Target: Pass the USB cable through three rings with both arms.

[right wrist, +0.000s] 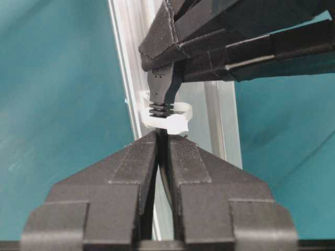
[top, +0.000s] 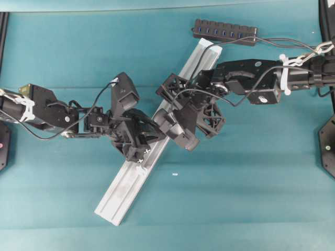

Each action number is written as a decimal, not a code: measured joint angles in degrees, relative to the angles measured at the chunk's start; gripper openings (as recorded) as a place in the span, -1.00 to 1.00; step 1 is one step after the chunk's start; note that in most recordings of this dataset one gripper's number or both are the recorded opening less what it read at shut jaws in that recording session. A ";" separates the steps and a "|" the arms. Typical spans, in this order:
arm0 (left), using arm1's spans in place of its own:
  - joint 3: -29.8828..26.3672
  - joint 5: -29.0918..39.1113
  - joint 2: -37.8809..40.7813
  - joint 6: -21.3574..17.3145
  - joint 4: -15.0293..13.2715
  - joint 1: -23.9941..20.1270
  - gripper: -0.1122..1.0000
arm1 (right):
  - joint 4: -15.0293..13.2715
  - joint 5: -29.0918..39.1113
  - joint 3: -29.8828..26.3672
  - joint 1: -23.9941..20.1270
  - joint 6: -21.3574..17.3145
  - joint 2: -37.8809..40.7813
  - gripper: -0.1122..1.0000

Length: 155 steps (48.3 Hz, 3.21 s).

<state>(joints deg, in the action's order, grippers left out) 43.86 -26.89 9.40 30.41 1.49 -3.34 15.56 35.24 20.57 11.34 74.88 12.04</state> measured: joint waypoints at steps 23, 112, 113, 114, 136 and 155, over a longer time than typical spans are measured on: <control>0.00 0.00 0.00 0.09 0.00 0.00 -0.53 | -0.18 -2.72 0.09 0.00 -0.97 -0.18 0.85; 4.75 1.76 -4.75 4.66 0.00 4.57 -0.60 | -0.53 5.10 -6.68 -5.36 -16.00 3.69 0.42; 4.75 1.76 -4.75 4.83 0.00 4.57 -0.60 | -0.70 5.10 -6.59 -5.27 -16.00 3.69 0.39; 4.75 1.76 -4.75 4.66 0.00 4.57 -0.60 | -0.79 5.01 -6.59 -5.27 -16.00 3.69 0.36; 4.92 1.76 -4.75 4.83 0.00 4.57 -0.60 | -2.02 5.71 -7.82 -5.19 -16.00 4.83 -0.62; 4.92 1.67 -4.75 4.83 0.00 4.39 -0.60 | -5.71 6.06 -8.26 -5.89 -16.00 4.92 -0.62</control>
<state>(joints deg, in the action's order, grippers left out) 48.78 -25.22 4.66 35.24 1.49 1.05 9.84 41.31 12.30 5.45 58.89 16.96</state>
